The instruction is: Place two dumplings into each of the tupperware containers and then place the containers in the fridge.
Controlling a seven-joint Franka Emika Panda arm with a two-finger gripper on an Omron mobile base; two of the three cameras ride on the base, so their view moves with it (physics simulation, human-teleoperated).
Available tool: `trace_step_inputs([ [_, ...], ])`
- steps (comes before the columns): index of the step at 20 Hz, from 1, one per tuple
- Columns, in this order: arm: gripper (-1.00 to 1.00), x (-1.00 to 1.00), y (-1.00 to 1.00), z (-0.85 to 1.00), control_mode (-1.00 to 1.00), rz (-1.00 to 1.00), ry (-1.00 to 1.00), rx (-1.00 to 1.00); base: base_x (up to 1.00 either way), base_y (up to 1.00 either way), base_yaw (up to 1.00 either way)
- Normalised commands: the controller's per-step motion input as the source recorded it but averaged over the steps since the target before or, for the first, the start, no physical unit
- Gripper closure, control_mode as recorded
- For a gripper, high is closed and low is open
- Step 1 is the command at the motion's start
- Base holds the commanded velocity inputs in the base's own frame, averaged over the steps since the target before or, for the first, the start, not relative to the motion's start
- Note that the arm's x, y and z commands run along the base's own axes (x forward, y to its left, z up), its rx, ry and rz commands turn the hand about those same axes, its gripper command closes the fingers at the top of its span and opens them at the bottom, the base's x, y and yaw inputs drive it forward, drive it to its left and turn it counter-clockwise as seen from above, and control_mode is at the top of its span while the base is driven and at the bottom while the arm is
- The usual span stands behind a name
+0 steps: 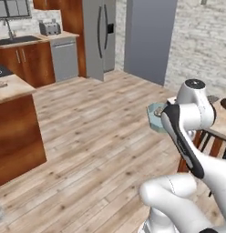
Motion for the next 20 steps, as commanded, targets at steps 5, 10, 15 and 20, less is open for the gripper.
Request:
trace_step_inputs([
  [5, 1.00, 0.00, 0.00, 0.00, 1.00, 0.00, 0.00, 0.00, 1.00, 0.87, 0.00],
  [10, 1.00, 0.00, 0.00, 0.00, 1.00, 0.00, 0.00, 0.00, 1.00, 0.28, -0.10],
  [15, 1.00, 0.00, 0.00, 0.00, 1.00, 0.00, 0.00, 0.00, 1.00, -0.23, -0.15],
  [20, 1.00, 0.00, 0.00, 0.00, 1.00, 0.00, 0.00, 0.00, 1.00, -0.62, -0.08],
])
